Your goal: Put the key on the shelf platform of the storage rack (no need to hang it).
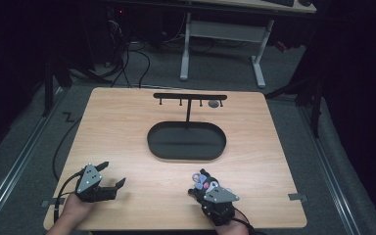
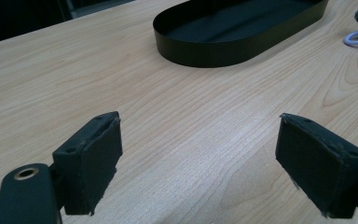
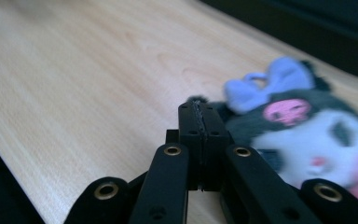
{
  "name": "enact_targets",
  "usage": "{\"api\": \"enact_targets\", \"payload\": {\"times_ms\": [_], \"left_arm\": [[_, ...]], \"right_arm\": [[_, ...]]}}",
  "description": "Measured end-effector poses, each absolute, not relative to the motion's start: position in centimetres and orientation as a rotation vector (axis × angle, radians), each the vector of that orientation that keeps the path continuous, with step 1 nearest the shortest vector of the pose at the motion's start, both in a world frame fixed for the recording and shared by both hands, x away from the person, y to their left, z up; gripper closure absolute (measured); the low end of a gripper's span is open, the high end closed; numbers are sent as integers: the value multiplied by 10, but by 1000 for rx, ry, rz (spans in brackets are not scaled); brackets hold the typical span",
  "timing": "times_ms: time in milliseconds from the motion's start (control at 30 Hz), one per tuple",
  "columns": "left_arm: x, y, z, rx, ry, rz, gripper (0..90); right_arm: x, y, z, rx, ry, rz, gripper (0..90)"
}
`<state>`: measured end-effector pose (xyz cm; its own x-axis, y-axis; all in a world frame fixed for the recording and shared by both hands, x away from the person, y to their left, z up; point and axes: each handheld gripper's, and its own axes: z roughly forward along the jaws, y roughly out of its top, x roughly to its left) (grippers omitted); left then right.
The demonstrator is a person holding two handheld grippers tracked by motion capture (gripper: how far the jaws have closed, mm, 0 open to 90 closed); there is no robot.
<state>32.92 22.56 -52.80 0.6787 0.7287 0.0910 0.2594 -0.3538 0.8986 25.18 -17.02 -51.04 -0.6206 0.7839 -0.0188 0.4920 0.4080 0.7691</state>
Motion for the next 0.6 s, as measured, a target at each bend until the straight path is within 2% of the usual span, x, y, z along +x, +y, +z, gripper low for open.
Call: {"api": "enact_targets", "payload": {"times_ms": [200, 600], "left_arm": [[329, 226, -528, 1920, 772, 606, 155], [329, 226, -528, 1919, 772, 605, 155]], "right_arm": [[252, -157, -520, 1048, 2353, 991, 900], [257, -172, -520, 1130, 2299, 957, 900]]}}
